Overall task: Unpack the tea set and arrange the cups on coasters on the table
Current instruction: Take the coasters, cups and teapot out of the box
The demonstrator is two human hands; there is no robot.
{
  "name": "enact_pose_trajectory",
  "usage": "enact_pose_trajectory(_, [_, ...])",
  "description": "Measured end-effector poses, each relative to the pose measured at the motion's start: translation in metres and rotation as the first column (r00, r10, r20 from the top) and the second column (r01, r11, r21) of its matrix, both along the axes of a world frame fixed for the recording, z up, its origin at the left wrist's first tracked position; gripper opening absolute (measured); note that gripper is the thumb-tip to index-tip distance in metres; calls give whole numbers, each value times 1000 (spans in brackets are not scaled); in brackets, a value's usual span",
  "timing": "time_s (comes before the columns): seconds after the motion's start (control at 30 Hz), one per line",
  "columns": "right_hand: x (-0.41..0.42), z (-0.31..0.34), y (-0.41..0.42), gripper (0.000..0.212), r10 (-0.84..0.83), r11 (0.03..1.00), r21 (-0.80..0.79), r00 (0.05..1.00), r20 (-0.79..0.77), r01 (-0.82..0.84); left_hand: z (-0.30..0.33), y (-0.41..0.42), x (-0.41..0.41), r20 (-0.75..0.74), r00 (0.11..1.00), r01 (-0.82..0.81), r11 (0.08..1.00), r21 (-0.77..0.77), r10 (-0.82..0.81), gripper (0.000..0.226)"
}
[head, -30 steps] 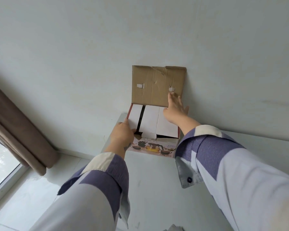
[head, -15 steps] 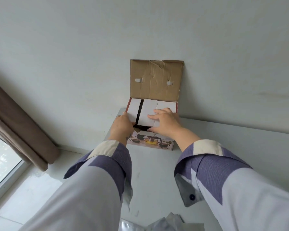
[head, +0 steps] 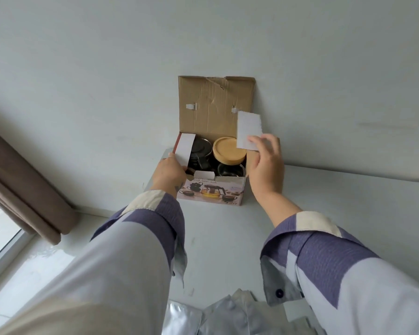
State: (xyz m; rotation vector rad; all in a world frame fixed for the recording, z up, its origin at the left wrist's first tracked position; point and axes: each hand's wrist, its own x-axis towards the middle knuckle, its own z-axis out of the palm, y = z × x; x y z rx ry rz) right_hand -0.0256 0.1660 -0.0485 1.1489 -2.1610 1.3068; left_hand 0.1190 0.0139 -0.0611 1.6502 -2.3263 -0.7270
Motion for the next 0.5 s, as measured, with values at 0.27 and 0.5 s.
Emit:
enact_pose_trajectory(0.27, [-12, -60, 23, 66, -356, 932, 277, 725, 590, 233, -7, -5, -3, 3, 1000, -4, 1000, -7, 4, 42])
enact_pose_trajectory(0.5, [11, -79, 3, 37, -374, 902, 432, 525, 765, 14, -8, -2, -2, -1, 1000, -12, 1000, -24, 12, 44])
